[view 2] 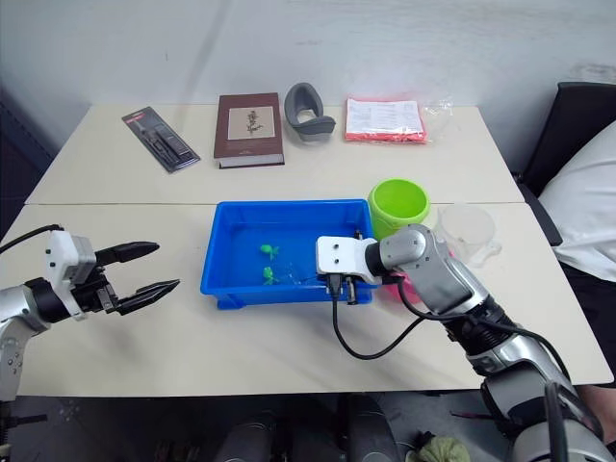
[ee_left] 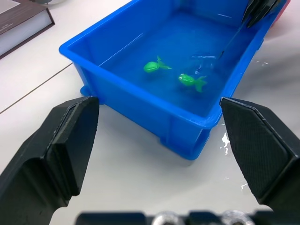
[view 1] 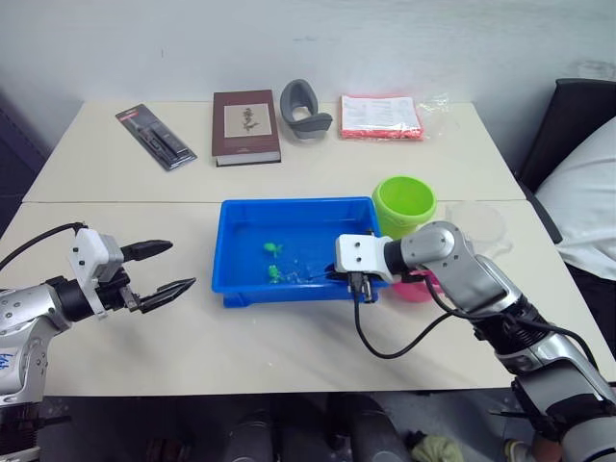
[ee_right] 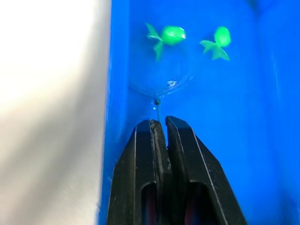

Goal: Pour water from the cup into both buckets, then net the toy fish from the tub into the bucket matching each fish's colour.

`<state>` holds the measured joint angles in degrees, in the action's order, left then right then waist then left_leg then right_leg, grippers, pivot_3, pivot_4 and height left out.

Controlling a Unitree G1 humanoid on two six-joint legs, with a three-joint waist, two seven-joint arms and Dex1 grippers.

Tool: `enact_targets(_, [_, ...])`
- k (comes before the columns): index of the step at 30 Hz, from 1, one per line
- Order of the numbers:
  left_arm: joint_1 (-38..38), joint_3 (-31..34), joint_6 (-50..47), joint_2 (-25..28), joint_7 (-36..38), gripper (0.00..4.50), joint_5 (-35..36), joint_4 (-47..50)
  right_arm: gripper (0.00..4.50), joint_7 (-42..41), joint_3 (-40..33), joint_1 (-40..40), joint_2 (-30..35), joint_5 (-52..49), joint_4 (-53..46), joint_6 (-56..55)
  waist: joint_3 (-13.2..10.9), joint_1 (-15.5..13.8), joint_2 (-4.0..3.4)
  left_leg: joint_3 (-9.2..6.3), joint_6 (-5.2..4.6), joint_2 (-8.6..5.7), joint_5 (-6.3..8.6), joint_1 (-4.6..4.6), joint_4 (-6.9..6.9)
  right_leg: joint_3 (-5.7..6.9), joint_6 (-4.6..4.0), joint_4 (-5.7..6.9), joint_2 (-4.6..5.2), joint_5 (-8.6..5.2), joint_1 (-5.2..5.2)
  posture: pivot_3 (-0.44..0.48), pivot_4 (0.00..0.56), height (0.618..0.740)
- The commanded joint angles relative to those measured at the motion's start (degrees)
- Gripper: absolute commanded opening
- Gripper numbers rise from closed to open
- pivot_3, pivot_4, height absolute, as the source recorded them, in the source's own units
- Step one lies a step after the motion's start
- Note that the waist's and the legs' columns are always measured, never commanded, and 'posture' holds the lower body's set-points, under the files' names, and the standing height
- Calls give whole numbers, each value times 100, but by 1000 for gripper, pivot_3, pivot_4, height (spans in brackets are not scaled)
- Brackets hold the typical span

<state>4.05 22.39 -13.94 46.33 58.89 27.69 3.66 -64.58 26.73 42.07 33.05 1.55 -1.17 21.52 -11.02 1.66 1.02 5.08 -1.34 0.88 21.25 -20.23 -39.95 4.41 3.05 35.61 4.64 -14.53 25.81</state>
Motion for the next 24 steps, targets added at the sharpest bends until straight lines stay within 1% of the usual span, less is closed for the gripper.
enact_targets(1, [157,43,-57,107,3,4428,127,181,0,-82,-320,-28,-271,-512,-64,574,0,3,0,0,0,0,0,0,0,0,0,0,0,0,0,0,150,740])
enact_targets(6, [204,-20,-162,90,62,4428,134,190,0,-91,-585,60,-320,-703,85,722,-1,3,-1,0,0,0,1,-2,1,0,0,3,0,0,0,0,150,740])
enact_targets(12, [422,-201,-530,27,34,4428,275,381,0,-336,-882,6,-142,-1063,-53,703,-1,-2,-1,-1,-1,0,1,-4,1,2,1,3,-1,0,0,0,150,740])
enact_targets(14, [591,-266,-673,-17,-28,4428,371,467,0,-336,-1010,-101,-63,-1096,-114,396,-1,-14,-1,-1,-1,0,1,-4,1,2,1,3,-1,0,0,0,150,740])
enact_targets(18, [845,-443,-719,-51,-23,4428,348,474,0,-321,-1370,-316,-28,-1453,-341,420,-1,-13,-1,-3,0,-1,1,-3,1,4,2,4,-2,1,-2,0,150,740])
enact_targets(20, [959,-520,-680,-95,-20,4428,320,426,0,-270,-1641,-455,-77,-1641,-456,120,-1,-7,-1,-2,0,-1,1,-4,1,4,2,4,-2,1,-2,0,150,740])
enact_targets(22, [1032,-590,-659,-142,-38,4428,296,399,0,-129,-1848,-557,-67,-1751,-555,128,-1,0,-1,0,0,-1,1,-4,1,2,2,4,-5,1,-2,0,150,740])
enact_targets(24, [1105,-691,-634,-181,-37,4428,263,406,0,-91,-2175,-846,119,-1962,-743,282,-1,-11,-1,1,1,0,1,-4,2,2,2,5,-8,1,-2,0,150,740])
